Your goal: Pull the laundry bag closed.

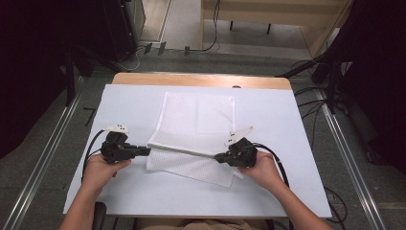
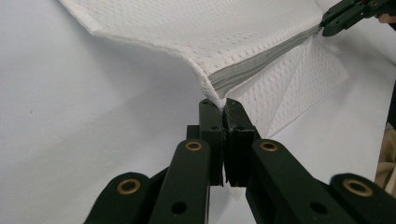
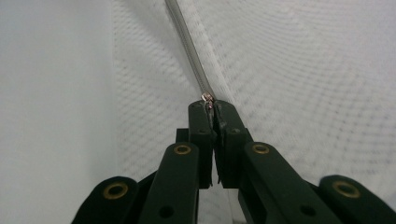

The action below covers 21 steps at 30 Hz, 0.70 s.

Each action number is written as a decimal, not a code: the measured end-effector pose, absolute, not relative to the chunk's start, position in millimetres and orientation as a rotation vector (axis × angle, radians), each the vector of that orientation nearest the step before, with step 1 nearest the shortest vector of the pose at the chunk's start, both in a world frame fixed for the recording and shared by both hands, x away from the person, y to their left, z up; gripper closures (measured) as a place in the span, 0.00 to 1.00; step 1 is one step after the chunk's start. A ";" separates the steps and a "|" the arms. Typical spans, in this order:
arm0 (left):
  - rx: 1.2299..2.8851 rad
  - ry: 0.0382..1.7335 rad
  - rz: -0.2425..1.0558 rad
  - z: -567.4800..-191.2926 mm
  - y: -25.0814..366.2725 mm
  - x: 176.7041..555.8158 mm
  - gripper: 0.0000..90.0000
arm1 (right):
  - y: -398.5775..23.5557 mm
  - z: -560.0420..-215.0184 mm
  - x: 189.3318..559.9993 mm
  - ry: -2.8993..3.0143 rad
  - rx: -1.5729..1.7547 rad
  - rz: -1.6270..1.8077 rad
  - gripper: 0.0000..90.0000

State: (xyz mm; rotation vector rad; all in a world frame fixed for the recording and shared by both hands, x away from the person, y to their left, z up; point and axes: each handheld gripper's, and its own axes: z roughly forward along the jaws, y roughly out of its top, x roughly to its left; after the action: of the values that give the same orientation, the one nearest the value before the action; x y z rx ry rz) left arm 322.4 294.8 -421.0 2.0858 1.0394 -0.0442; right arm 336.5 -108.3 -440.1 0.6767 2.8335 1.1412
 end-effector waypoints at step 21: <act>2.116 1.023 -0.062 -424.1 287.4 322.0 0.99 | -136.9 -441.5 331.3 2.823 0.723 1.131 0.98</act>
State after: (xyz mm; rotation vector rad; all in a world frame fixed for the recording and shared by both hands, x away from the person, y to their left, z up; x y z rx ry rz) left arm 322.0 287.4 -424.1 2.1158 1.0227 -0.0619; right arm 331.3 -136.9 -441.5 0.7235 2.8234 1.1308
